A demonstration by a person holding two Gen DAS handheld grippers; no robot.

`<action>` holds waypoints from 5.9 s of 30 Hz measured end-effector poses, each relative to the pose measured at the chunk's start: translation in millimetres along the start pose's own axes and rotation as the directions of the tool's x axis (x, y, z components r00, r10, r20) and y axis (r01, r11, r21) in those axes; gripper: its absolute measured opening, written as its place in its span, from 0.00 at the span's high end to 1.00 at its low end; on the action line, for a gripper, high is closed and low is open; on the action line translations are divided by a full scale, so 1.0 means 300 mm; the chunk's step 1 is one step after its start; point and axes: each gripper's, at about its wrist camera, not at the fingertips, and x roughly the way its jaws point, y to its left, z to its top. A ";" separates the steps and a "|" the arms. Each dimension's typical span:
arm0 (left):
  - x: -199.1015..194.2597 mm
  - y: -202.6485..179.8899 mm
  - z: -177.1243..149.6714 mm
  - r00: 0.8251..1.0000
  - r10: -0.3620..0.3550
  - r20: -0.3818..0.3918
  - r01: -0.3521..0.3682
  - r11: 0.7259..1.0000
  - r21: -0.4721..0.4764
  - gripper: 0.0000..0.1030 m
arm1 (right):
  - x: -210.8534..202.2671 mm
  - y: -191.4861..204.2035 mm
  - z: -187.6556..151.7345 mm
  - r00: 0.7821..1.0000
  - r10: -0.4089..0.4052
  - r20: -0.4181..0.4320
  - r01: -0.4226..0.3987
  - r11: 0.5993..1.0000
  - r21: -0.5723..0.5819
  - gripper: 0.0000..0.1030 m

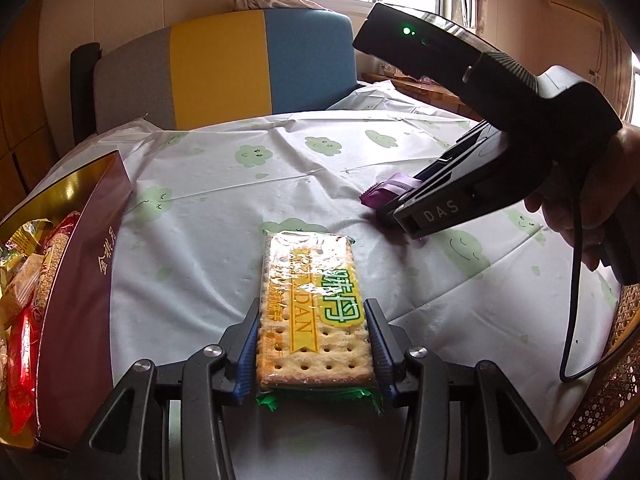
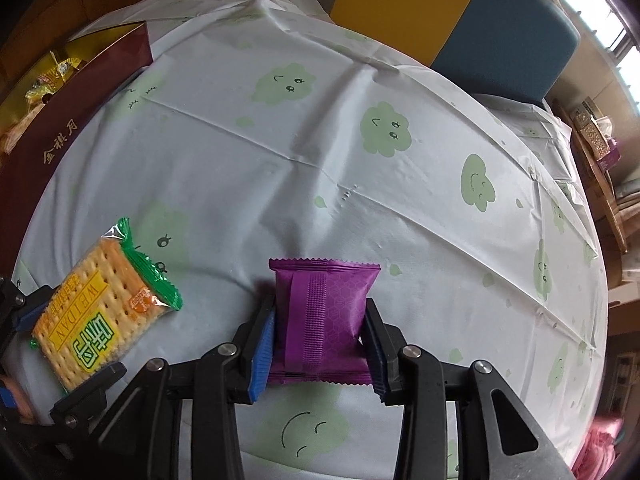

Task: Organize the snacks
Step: 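Carry the cracker pack into the gold tray with the left tool and release, then carry the purple packet into the gold tray with the right tool and release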

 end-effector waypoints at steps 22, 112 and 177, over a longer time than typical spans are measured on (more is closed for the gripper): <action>0.004 0.008 0.019 0.999 -0.008 -0.031 0.007 1.000 -0.023 0.54 | -0.015 0.018 -0.023 0.999 -0.012 0.042 0.014 0.999 -0.033 0.61; -0.409 0.840 -0.081 0.925 0.355 -0.138 -0.370 0.751 -0.547 0.53 | -0.029 0.027 -0.020 0.997 -0.039 0.062 0.044 0.997 -0.068 0.61; -0.620 0.861 -0.186 0.814 0.559 -0.158 -0.541 0.631 -0.556 0.53 | -0.286 0.846 0.216 0.897 0.384 0.219 -0.341 0.916 -0.213 0.37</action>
